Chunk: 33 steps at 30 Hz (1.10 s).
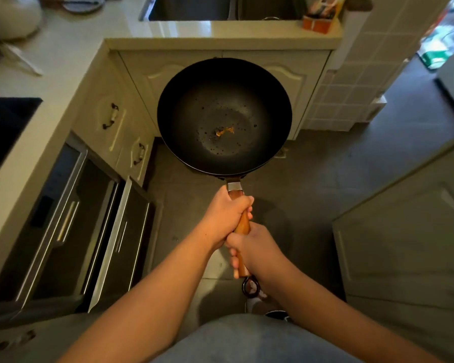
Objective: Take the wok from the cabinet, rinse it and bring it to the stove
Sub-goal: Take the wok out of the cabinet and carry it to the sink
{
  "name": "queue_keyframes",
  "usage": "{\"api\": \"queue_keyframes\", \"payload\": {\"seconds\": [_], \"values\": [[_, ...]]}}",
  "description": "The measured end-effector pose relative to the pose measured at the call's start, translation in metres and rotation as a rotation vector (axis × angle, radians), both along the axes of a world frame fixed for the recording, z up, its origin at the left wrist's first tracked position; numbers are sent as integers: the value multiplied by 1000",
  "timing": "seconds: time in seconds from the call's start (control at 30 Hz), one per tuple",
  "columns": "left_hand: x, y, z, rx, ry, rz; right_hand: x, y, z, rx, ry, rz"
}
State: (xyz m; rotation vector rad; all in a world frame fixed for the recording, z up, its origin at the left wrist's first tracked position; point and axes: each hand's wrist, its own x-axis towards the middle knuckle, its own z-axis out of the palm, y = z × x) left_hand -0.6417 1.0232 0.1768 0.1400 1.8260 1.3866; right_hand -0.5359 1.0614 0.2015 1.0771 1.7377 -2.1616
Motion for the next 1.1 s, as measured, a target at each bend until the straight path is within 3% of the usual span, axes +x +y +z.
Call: {"api": "queue_keyframes", "payload": {"seconds": [0.33,0.73,1.1], "values": [[-107,94,21,39,-21,120,-112,107,15,-52,63,95],[-302,116,6,102,-22,136,-309,137,15,13,9,173],[-460,148,22,93,-37,178,-460,168,37,-69,11,165]]}}
